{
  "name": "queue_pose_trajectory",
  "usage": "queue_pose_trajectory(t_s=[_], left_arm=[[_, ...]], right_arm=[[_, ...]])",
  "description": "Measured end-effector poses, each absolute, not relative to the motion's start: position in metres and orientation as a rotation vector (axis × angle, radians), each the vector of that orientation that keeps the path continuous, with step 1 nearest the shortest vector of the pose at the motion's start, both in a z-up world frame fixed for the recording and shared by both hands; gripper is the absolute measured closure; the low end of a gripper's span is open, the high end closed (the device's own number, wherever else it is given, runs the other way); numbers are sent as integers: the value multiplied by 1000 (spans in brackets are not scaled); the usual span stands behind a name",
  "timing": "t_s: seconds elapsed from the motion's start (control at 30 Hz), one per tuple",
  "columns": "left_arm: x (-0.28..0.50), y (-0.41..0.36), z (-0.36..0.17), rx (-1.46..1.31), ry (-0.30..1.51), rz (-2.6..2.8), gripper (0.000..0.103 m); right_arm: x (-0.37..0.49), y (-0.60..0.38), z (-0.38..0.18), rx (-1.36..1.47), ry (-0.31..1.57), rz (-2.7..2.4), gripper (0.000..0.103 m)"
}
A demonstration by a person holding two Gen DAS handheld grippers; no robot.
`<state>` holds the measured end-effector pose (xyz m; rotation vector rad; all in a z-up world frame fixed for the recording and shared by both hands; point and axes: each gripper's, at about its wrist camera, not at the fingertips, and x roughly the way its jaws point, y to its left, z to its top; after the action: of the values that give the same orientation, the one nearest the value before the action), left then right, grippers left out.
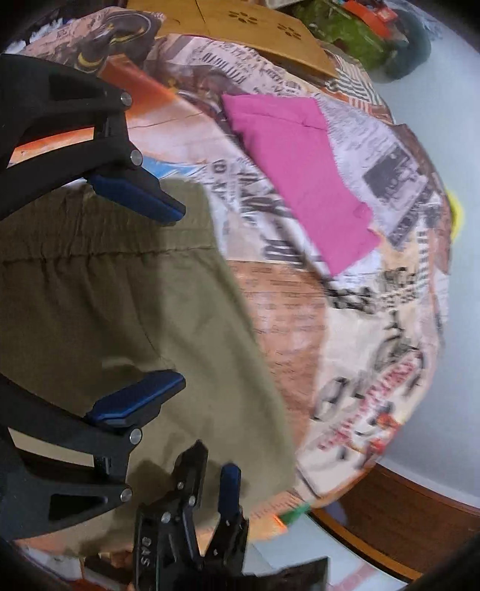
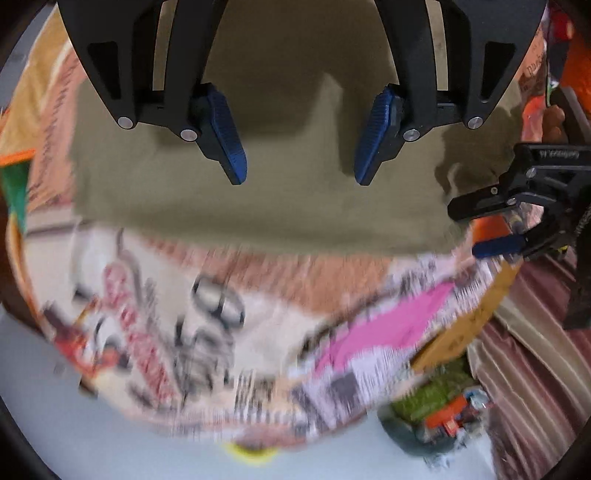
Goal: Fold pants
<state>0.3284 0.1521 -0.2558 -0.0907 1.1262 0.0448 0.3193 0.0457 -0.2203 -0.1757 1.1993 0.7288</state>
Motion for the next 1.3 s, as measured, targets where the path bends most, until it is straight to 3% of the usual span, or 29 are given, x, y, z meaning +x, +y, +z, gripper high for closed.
queue_pose_trajectory(t_s=[0.13,0.9,1.03,1.3], left_arm=[[315,144,-272,-32,1125,63,19],[220,132,-253,-77,1078,98,19],[207,132,-252,-86,1077,105,19],[182,130,-250,-98,1056,132,18]], right_arm=[[301,44,-236,-246,1203,731,46],[208,-26,-216,-242,1100,647,44],[195,-37,-215,-224,1112,616,34],[175,-67,-214,-125,1131,555,33]])
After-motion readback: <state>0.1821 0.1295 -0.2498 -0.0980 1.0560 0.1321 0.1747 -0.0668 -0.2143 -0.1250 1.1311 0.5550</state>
